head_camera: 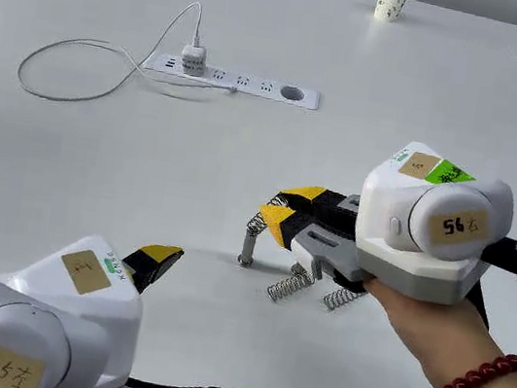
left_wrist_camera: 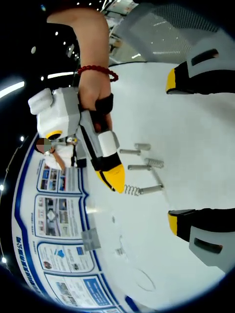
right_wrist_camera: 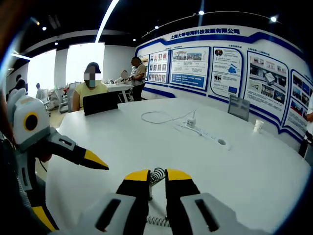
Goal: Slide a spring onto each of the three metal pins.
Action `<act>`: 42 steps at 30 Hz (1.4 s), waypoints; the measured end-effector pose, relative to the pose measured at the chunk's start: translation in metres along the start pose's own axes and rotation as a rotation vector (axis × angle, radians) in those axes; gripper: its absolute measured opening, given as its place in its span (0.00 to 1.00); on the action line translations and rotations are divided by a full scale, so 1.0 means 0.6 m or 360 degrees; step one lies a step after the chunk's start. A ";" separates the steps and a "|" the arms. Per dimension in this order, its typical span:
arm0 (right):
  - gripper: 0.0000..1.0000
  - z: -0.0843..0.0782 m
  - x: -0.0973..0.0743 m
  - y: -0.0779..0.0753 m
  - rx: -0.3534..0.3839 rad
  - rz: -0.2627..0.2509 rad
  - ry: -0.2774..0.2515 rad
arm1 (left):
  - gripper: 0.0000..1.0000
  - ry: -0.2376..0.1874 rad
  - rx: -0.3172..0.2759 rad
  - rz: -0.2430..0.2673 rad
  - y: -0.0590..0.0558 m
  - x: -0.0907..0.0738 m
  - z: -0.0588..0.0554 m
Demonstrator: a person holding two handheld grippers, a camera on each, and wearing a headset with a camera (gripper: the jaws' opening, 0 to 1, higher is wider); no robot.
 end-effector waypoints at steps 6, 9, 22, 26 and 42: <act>0.13 -0.004 0.004 0.004 -0.0106 -0.0001 0.0045 | 0.99 0.0005 -0.0002 -0.0008 -0.002 0.000 -0.001; 0.13 -0.005 0.005 0.006 -0.0140 0.0007 0.0059 | 0.98 0.0010 0.0002 -0.0011 -0.002 0.000 -0.001; 0.13 -0.011 0.017 0.017 -0.0329 0.0017 0.0132 | 0.97 0.0018 -0.0003 -0.0022 -0.007 0.001 -0.004; 0.13 -0.009 0.020 0.018 -0.0359 0.0021 0.0133 | 0.97 0.0020 -0.0006 -0.0028 -0.008 0.001 -0.005; 0.13 -0.029 0.036 0.023 -0.0426 0.0044 0.0213 | 0.96 0.0020 -0.0011 -0.0026 -0.006 0.000 -0.006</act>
Point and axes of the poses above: the centre of the closed fingertips' face, and the gripper's own axes: x roughly forward along the fingers, y roughly to its left, z roughly out of its top, the point moved 4 cm from there along -x, roughly backward along the fingers, and after that the axes turned 1 degree about -y, right-handed, at the moved point
